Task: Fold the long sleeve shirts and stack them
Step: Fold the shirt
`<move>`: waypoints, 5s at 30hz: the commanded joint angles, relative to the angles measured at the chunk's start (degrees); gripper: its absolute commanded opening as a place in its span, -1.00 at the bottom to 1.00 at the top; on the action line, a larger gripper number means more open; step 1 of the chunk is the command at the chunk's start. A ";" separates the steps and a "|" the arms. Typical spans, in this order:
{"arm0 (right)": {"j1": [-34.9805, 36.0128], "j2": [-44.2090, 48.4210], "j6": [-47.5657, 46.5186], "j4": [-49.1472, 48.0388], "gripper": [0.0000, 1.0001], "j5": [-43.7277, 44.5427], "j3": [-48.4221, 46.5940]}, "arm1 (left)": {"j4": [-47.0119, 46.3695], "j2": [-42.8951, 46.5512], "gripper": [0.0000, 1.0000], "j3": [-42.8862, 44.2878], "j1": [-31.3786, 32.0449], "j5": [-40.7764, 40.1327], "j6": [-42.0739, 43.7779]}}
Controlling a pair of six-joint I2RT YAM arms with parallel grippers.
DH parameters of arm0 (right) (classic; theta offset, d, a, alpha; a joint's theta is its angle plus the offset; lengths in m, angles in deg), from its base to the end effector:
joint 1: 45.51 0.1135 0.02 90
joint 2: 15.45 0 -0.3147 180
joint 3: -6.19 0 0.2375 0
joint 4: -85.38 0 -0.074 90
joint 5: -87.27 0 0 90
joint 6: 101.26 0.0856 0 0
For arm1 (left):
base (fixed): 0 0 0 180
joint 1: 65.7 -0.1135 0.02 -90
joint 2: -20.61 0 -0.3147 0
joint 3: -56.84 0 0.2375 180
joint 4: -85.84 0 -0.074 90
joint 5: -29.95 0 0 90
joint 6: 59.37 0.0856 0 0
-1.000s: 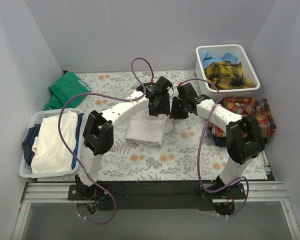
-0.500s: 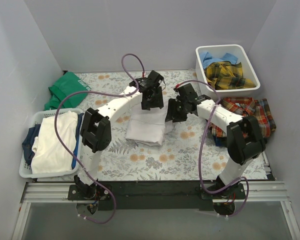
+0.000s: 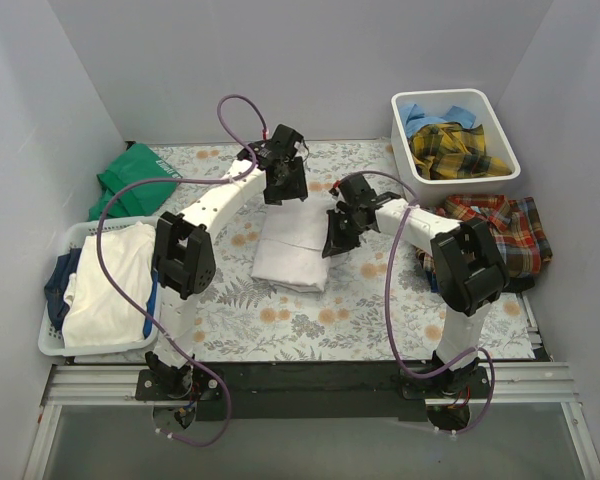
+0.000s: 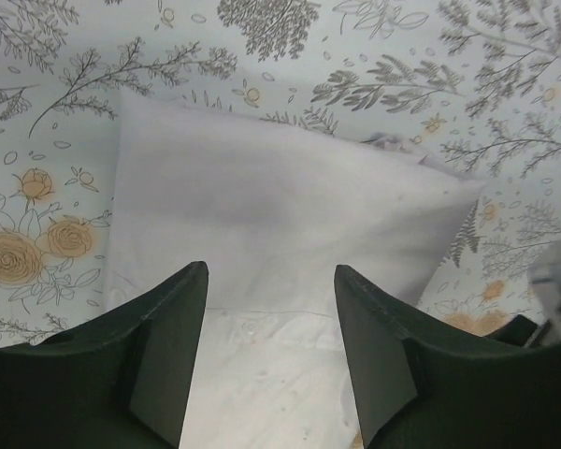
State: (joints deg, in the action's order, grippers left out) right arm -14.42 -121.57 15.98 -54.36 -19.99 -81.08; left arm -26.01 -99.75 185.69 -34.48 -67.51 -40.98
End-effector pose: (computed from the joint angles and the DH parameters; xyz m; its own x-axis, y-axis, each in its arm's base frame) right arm 0.3398 0.2346 0.2054 -0.9388 -0.0557 -0.3399 -0.2180 0.8600 0.4614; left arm 0.4284 -0.2467 0.2830 -0.6673 -0.6958 -0.2657 -0.5559 0.7027 -0.4440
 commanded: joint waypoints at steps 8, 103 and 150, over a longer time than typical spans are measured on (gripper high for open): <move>0.29 2.33 -1.93 3.20 -0.97 6.27 -9.27 | -4.12 7.41 0.11 -13.22 -0.55 1.66 2.80; -0.85 22.28 -2.11 9.35 -0.17 11.20 3.11 | -23.90 27.02 0.54 -39.85 6.92 5.44 13.52; -10.44 -0.48 11.08 -32.75 0.89 -10.34 20.79 | -2.63 6.71 0.43 -32.91 3.05 -6.69 -5.29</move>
State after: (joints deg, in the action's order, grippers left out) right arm -25.19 -117.09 28.03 -84.89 -36.21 -59.35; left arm -34.29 -94.42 155.18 -31.48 -77.13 -46.06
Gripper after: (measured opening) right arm 0.947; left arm 0.719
